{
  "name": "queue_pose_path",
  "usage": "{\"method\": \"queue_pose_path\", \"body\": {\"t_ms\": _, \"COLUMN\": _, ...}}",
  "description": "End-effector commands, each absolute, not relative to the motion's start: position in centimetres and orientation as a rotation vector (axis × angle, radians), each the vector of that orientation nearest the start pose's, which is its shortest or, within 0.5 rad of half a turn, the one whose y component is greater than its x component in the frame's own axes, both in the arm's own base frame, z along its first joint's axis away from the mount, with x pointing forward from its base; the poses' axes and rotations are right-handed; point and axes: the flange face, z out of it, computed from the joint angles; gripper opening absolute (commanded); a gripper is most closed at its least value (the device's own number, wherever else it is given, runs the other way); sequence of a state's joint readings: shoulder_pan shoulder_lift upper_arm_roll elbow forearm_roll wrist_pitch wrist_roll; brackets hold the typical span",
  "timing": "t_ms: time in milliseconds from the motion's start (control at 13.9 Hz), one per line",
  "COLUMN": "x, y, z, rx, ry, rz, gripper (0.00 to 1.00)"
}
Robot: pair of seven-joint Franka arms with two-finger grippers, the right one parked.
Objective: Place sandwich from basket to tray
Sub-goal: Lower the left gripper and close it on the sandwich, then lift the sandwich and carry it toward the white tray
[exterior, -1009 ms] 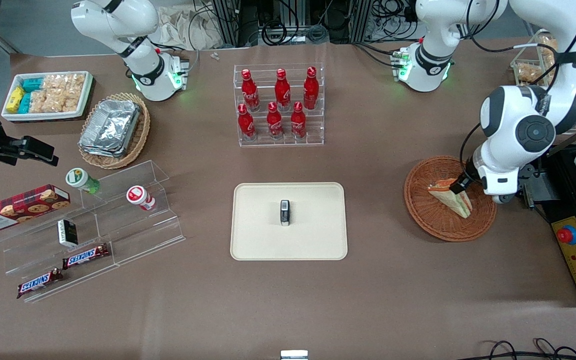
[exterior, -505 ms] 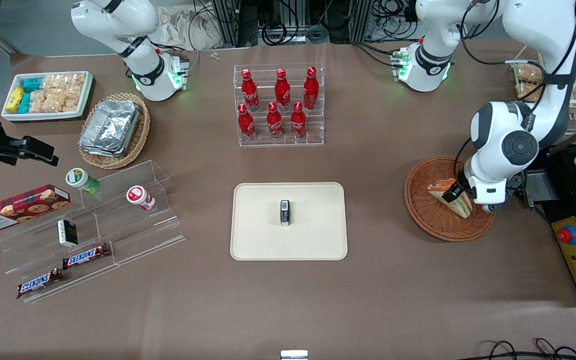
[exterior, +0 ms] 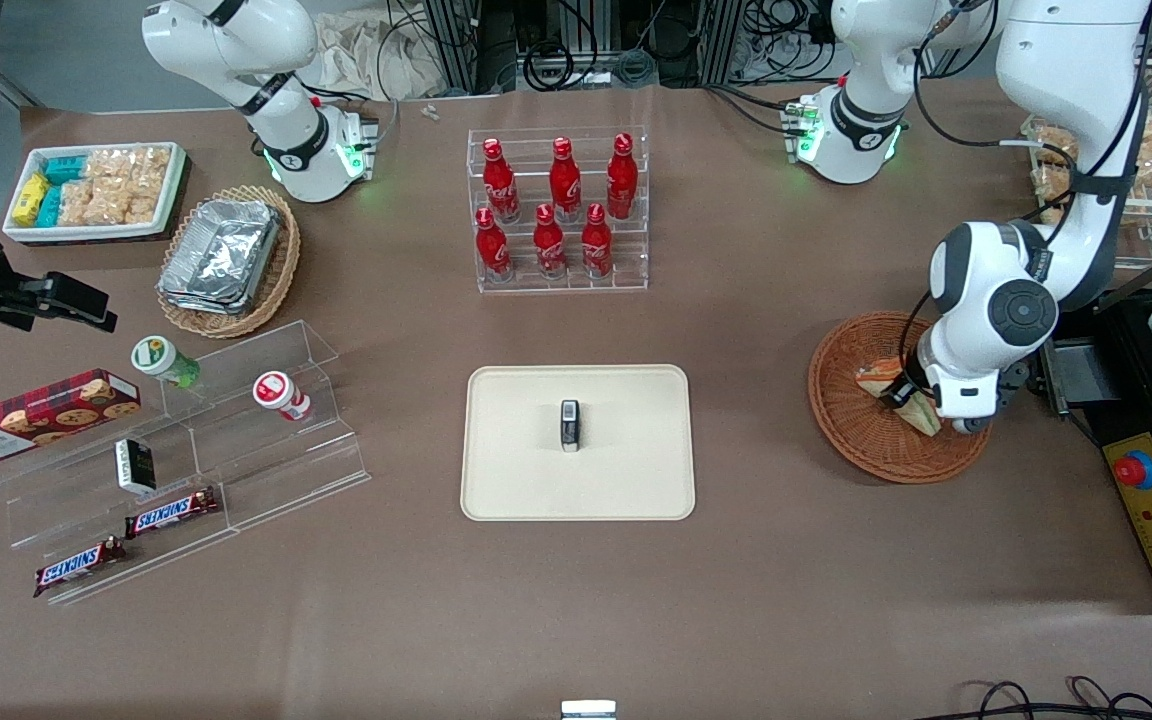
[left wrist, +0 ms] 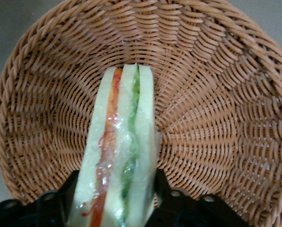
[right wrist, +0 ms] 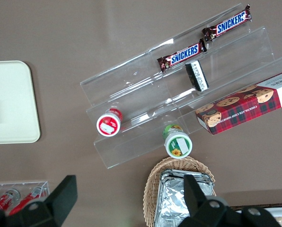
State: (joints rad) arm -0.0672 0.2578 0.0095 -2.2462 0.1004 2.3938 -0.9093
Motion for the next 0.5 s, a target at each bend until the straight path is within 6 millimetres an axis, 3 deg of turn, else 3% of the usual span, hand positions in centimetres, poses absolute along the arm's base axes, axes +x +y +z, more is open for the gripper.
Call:
{"method": "queue_pose_path", "body": {"t_ms": 0, "x": 53.3, "y": -2.9, "z": 26.4, "rx": -2.816, "ry": -1.142, "rz": 0.026, "gripper": 0.0}}
{"method": "queue_pose_path", "body": {"t_ms": 144, "x": 53.1, "y": -3.4, "z": 29.8, "rx": -2.832, "ry": -1.106, "rz": 0.008, "gripper": 0.0}}
{"method": "queue_pose_path", "body": {"t_ms": 360, "x": 52.3, "y": -3.9, "z": 36.9, "rx": -2.913, "ry": -0.826, "rz": 0.088, "gripper": 0.0}}
{"method": "queue_pose_path", "body": {"t_ms": 432, "x": 52.4, "y": -5.1, "z": 39.1, "rx": -2.943, "ry": -0.73, "rz": 0.132, "gripper": 0.0}}
